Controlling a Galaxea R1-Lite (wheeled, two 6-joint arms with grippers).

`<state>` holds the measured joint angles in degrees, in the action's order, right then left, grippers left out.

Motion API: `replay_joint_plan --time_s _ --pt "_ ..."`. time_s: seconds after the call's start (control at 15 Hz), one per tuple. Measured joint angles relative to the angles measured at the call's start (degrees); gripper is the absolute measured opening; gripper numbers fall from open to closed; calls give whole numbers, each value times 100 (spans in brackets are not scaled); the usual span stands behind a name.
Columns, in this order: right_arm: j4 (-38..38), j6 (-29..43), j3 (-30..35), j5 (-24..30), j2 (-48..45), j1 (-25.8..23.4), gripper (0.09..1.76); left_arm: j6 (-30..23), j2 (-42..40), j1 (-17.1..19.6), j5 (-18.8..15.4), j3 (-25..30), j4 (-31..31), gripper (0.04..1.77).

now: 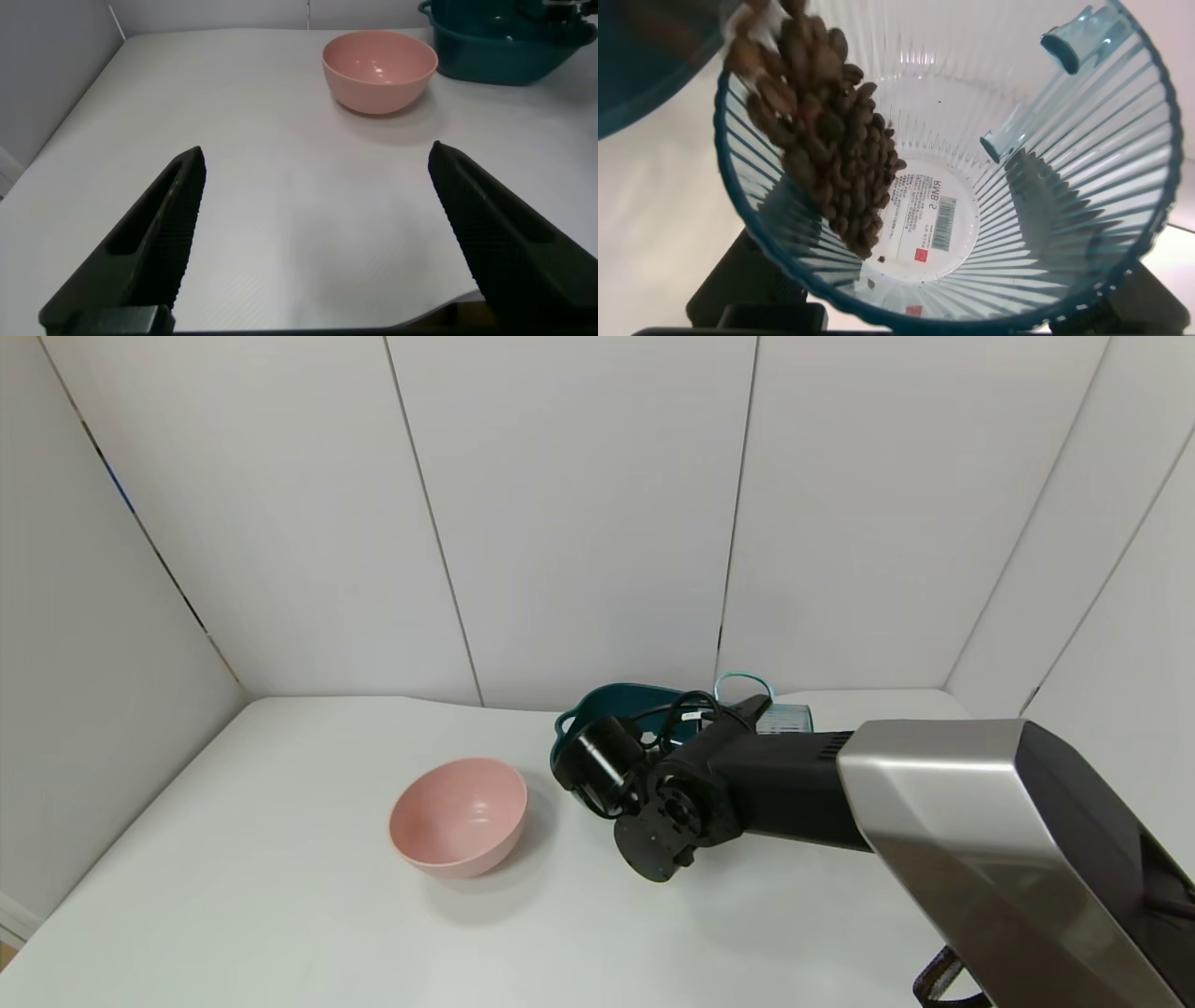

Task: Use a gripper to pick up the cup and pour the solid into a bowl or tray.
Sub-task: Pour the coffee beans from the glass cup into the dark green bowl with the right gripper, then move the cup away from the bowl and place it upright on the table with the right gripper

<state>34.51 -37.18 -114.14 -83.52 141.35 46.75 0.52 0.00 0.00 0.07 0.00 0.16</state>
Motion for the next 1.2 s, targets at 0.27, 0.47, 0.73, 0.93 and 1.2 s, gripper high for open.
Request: replay_joint_plan --time_s 0.27,0.47,0.73,0.93,1.2 --pt "-185 4 -5 55 -4 7 133 0 0 0 0 0 0 172" --pt "-360 22 2 394 -63 -67 133 0 0 0 0 0 2 172" --pt "-369 234 6 896 -268 -229 133 0 0 0 0 0 2 172" --pt "-356 406 15 1364 -491 -354 133 0 0 0 0 0 2 172" --pt "-285 763 48 2114 -828 -517 133 0 0 0 0 0 2 172"
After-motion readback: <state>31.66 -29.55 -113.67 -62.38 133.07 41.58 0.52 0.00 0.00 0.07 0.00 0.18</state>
